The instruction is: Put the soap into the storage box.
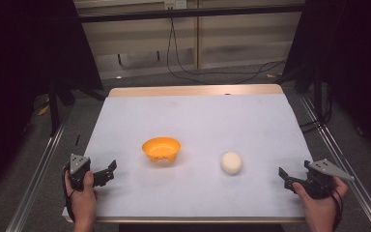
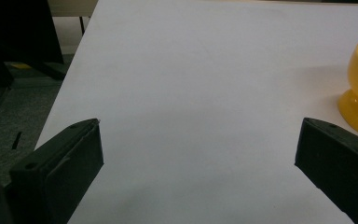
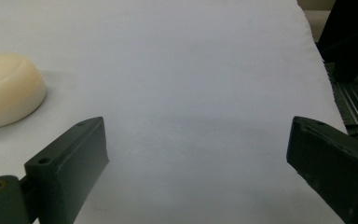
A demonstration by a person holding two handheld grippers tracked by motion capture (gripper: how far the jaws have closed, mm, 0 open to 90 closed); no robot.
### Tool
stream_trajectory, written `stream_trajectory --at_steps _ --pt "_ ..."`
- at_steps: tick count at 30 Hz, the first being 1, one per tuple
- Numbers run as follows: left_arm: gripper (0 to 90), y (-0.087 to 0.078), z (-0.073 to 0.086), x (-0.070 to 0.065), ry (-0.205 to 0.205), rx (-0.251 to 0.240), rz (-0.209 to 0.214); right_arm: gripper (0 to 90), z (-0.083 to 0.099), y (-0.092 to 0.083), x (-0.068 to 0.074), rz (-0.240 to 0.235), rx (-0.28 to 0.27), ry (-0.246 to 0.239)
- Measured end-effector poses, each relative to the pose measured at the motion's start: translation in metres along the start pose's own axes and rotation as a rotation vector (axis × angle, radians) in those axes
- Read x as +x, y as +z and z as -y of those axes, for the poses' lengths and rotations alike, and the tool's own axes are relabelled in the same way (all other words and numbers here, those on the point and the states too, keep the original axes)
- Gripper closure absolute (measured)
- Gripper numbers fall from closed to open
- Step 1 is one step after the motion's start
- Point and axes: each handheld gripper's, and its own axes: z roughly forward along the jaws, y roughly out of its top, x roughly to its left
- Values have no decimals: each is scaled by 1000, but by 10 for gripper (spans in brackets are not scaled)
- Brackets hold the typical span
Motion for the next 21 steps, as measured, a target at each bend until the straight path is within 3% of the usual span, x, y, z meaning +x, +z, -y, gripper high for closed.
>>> stream_trajectory --at_steps 5,6,9,12,14,15,16,18,19,21 --pt "6 -1 1 -1 12 -13 7 104 -1 0 2 -3 8 -24" --pt "6 -1 1 -2 17 -13 8 177 -4 0 2 -38 24 -33" --pt "5 -2 1 -2 26 -17 28 228 -9 4 2 -93 70 -72" --pt "5 -3 1 -2 32 -27 38 286 -14 7 4 -90 97 -118" --pt "6 -4 2 -2 37 -37 39 302 -23 13 6 -169 120 -147" --pt "6 -4 2 -1 36 -35 34 302 -23 13 6 -169 120 -147" --pt "5 -3 2 -1 26 -32 34 293 -30 18 11 -166 145 -200" --pt "5 -2 1 0 21 -18 37 287 -33 21 14 -158 156 -228" --pt "5 -2 1 0 15 -17 34 289 -38 25 17 -140 179 -270" --pt "5 -2 1 -1 19 -17 30 312 -43 29 17 -150 200 -268"
